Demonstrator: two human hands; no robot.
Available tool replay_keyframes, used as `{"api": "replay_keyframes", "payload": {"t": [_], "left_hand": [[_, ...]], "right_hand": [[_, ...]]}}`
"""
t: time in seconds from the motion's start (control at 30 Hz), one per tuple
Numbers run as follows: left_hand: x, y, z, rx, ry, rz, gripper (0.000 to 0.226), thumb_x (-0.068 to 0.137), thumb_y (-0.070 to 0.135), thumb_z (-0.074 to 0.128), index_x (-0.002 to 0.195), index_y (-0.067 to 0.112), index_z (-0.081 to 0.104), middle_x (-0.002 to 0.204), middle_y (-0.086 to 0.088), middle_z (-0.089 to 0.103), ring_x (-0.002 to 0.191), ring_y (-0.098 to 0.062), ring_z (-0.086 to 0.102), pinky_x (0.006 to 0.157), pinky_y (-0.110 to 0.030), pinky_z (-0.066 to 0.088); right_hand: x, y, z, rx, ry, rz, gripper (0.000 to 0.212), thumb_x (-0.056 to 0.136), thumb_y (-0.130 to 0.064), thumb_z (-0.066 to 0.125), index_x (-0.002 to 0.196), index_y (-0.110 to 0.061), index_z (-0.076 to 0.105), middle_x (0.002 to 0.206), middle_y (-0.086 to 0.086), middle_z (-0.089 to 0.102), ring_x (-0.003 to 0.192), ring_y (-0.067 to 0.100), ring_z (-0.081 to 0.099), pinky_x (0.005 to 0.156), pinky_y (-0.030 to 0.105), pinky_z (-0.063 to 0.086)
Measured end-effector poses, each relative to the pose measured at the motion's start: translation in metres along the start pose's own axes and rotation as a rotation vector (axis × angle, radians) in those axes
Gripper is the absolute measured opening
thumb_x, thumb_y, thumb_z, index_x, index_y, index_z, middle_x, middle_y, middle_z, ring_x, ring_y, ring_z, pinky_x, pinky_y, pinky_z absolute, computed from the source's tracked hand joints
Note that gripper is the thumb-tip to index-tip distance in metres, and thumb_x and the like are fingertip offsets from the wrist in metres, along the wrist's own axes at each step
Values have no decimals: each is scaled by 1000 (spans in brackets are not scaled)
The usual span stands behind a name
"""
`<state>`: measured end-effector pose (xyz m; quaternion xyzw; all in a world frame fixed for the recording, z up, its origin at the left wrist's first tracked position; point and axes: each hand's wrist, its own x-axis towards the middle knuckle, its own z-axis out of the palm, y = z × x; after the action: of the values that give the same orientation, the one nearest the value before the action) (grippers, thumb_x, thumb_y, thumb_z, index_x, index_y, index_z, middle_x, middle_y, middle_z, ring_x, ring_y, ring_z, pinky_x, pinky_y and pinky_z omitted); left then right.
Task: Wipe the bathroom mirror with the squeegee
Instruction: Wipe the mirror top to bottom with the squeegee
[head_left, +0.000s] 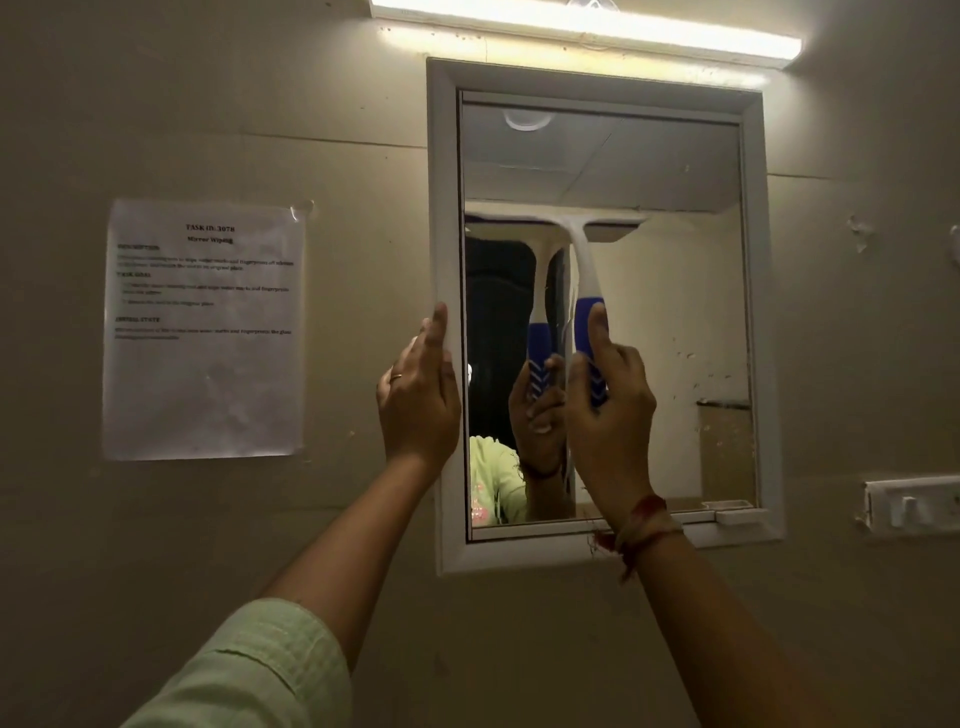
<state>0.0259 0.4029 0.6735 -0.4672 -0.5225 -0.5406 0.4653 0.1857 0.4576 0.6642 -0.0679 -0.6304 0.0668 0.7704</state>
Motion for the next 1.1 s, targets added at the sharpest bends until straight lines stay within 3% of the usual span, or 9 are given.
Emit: {"api": "replay_keyframes", "payload": {"t": [0.13, 0.27, 0.47, 0.57, 0.67, 0.8, 0.9, 1.1], "left_hand": [[0, 0, -1, -9, -5, -11, 46, 99, 23, 33, 142, 27, 16, 133, -10, 54, 112, -24, 56, 90, -51, 45], [-1, 1, -1, -8, -6, -9, 46, 99, 22, 33, 141, 29, 14, 130, -11, 56, 110, -26, 57, 90, -52, 45], [-1, 1, 0, 1, -3, -15, 47, 99, 21, 34, 141, 29, 14, 131, -11, 54, 111, -25, 57, 89, -53, 45], [-1, 2, -1, 4, -6, -12, 47, 99, 22, 33, 141, 30, 13, 131, -10, 55, 110, -26, 57, 89, -53, 45], [-1, 2, -1, -4, -9, -16, 46, 99, 23, 32, 141, 31, 14, 127, -12, 57, 107, -27, 58, 89, -52, 45], [-1, 1, 1, 5, 1, -17, 46, 99, 24, 31, 142, 29, 16, 120, -14, 61, 101, -25, 60, 90, -50, 44], [-1, 0, 1, 12, 4, -15, 46, 99, 24, 32, 142, 29, 16, 121, -13, 61, 101, -24, 60, 89, -49, 45], [-2, 0, 0, 7, 3, -3, 46, 99, 23, 32, 141, 29, 15, 121, -13, 61, 102, -26, 60, 87, -50, 47]], "right_hand": [[-40, 13, -12, 71, -76, 20, 51, 92, -8, 50, 140, -15, 35, 107, 7, 52, 88, 0, 54, 77, 3, 47], [-23, 20, -19, 72, -57, 18, 50, 90, -7, 53, 137, -18, 38, 102, 2, 52, 86, -8, 53, 72, 3, 47], [1, 13, -10, 129, -58, 57, 48, 92, -19, 52, 136, -27, 35, 111, 1, 56, 86, 5, 57, 74, 14, 53], [-35, 22, -13, 169, -87, 87, 48, 91, -17, 51, 137, -22, 37, 111, 13, 59, 92, 18, 61, 74, 26, 57], [-63, 25, -17, 202, -116, 117, 46, 90, -15, 51, 136, -17, 41, 108, 13, 60, 90, 18, 63, 71, 29, 58], [-37, 19, -18, 262, -132, 196, 48, 90, -19, 52, 137, -17, 42, 113, 10, 60, 90, 28, 65, 73, 48, 58], [-13, 11, -14, 339, -127, 237, 47, 90, -17, 54, 135, -24, 42, 117, 0, 60, 89, 26, 68, 72, 38, 60], [-56, 17, -12, 392, -135, 289, 42, 93, -15, 45, 135, -18, 42, 109, 15, 60, 75, 22, 64, 59, 26, 58]]}}
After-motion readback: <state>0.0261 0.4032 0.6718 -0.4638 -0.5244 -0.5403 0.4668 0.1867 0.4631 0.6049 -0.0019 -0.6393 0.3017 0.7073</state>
